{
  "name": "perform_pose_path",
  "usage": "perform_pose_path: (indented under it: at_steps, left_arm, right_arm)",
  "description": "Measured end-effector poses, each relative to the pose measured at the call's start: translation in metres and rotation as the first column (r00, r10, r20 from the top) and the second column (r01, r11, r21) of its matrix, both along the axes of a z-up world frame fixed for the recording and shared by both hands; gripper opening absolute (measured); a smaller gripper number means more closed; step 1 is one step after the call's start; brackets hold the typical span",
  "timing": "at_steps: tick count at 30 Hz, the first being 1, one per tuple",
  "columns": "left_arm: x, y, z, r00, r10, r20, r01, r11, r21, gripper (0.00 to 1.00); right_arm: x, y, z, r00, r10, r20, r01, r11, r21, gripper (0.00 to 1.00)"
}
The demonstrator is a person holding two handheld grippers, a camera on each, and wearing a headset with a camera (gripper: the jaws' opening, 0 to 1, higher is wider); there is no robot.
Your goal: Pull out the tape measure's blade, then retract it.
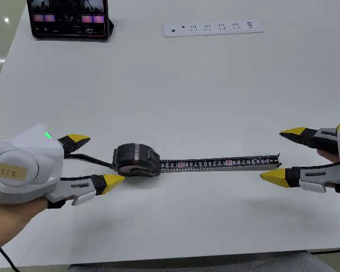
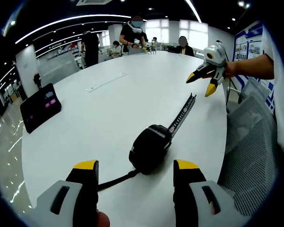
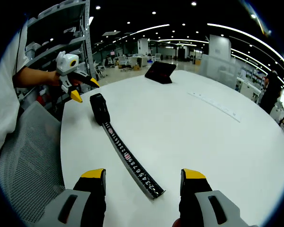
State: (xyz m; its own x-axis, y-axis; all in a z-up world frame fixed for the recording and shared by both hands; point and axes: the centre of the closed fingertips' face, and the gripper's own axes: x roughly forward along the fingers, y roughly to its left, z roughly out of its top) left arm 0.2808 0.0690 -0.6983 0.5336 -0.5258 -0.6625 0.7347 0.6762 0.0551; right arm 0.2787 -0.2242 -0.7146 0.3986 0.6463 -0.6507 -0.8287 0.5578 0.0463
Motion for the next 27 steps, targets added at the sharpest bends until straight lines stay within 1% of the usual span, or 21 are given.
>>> perform_pose_path:
  at_steps: [2,4,6,8,10,12,19,21,25,27]
  left_arm:
    - [-0.003,0.002,0.000,1.000,0.008,-0.003,-0.008,1.000,-0.005,0.62]
    - [-0.005,0.003,0.001,1.000,0.014,0.001,-0.014,1.000,-0.006,0.63]
    - [-0.006,0.005,0.002,1.000,0.025,0.006,-0.025,1.000,-0.016,0.64]
    - [-0.008,0.007,0.003,0.999,0.034,0.009,-0.033,0.999,-0.025,0.64]
    - [-0.009,0.008,0.004,0.999,0.045,0.017,-0.044,0.999,-0.031,0.65]
    - [-0.012,0.009,0.003,0.998,0.056,0.014,-0.055,0.998,-0.038,0.66]
    - [-0.022,0.006,0.000,0.998,0.065,0.009,-0.064,0.996,-0.054,0.67]
    - [-0.024,0.006,-0.001,0.998,0.067,0.006,-0.067,0.996,-0.056,0.68]
    - [-0.029,0.007,-0.003,0.998,0.067,0.002,-0.067,0.996,-0.065,0.68]
    - [-0.031,0.007,-0.003,0.998,0.068,0.005,-0.068,0.995,-0.070,0.69]
  right_arm:
    - [-0.002,0.001,0.002,1.000,-0.007,0.001,0.007,1.000,0.001,0.64]
    - [-0.002,0.001,0.003,1.000,-0.011,0.012,0.011,1.000,-0.003,0.65]
    - [-0.003,0.001,0.006,1.000,-0.019,0.014,0.019,1.000,0.002,0.66]
    - [-0.003,0.001,0.009,0.999,-0.028,0.026,0.028,1.000,0.005,0.67]
    - [-0.004,0.002,0.013,0.999,-0.037,0.033,0.036,0.999,0.021,0.67]
    - [-0.004,0.003,0.015,0.998,-0.046,0.047,0.045,0.999,0.027,0.67]
    - [-0.009,0.006,0.016,0.995,-0.068,0.067,0.065,0.997,0.042,0.69]
    - [-0.011,0.006,0.017,0.995,-0.072,0.064,0.069,0.997,0.047,0.69]
    - [-0.013,0.001,0.016,0.994,-0.084,0.068,0.080,0.996,0.049,0.71]
    - [-0.015,-0.002,0.016,0.994,-0.088,0.067,0.084,0.995,0.051,0.72]
